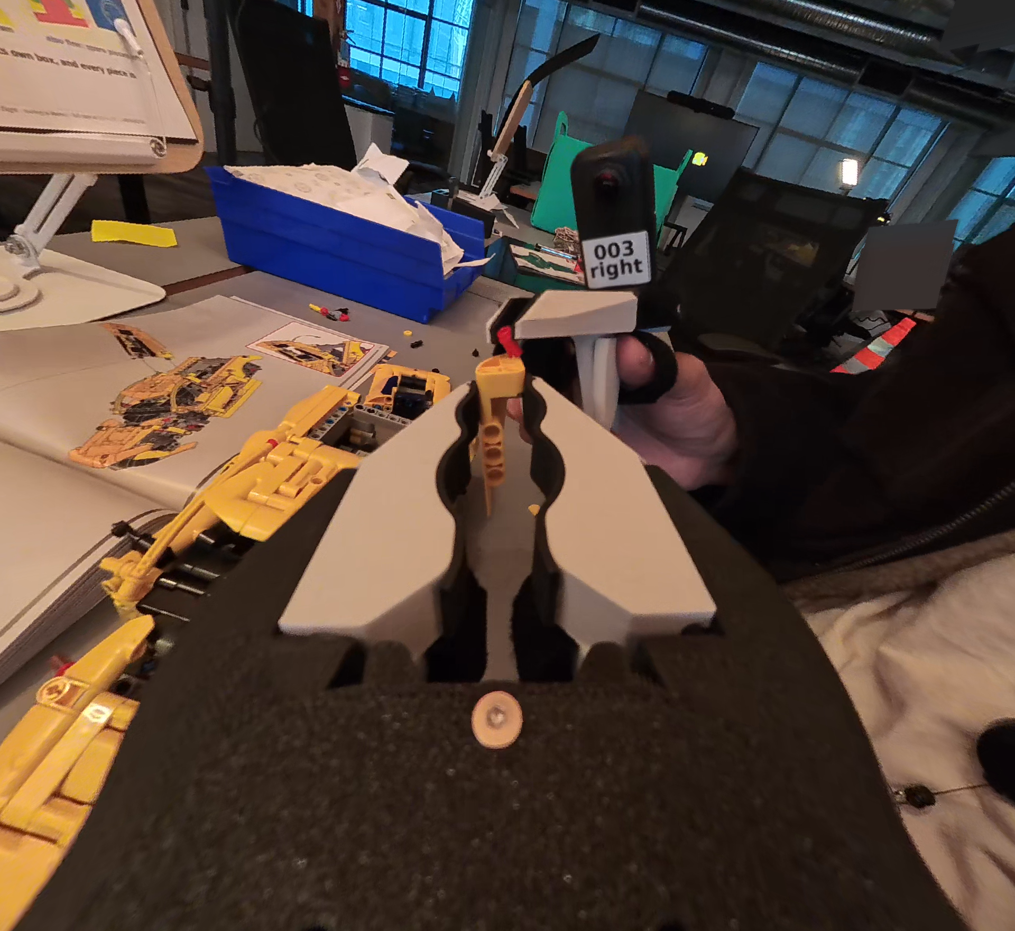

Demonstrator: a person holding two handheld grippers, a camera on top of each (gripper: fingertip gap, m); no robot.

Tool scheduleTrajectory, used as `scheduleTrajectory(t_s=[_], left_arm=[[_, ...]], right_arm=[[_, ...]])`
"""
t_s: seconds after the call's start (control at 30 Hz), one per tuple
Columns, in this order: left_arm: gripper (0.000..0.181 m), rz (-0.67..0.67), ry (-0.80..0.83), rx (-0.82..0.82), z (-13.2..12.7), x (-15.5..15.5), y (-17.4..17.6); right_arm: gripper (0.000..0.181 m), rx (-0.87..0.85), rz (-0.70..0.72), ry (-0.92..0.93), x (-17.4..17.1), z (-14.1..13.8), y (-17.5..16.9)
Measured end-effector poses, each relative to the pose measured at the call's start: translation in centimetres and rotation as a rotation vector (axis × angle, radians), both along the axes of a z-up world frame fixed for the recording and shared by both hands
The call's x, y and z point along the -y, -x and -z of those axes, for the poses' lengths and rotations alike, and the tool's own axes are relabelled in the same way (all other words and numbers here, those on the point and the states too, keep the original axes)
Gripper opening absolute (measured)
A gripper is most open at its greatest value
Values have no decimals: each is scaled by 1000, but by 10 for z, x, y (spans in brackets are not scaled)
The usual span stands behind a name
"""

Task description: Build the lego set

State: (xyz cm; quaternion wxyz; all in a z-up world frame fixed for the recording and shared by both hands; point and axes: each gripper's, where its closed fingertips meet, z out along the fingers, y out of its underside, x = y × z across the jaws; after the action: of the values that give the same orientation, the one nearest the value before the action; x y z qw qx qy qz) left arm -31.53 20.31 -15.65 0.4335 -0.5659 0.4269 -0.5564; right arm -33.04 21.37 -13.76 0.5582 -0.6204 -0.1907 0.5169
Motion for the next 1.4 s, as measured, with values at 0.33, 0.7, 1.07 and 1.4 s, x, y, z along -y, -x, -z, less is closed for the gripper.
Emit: scheduleTrajectory(t_s=[0.33, 0.7, 1.07, 1.4], left_arm=[[15, 27, 51, 31, -3, 1, 4], [15, 41, 106, 46, -3, -1, 5], [15, 17, 139, 54, -2, -9, 9], [15, 31, 117, 44, -1, -4, 7]], right_arm=[[4, -25, 10, -3, -2, -2, -3], [4, 8, 23, -32, -3, -1, 0], [4, 3, 34, -32, -2, -5, -14], [5, 858, 194, 38, 18, 107, -206]])
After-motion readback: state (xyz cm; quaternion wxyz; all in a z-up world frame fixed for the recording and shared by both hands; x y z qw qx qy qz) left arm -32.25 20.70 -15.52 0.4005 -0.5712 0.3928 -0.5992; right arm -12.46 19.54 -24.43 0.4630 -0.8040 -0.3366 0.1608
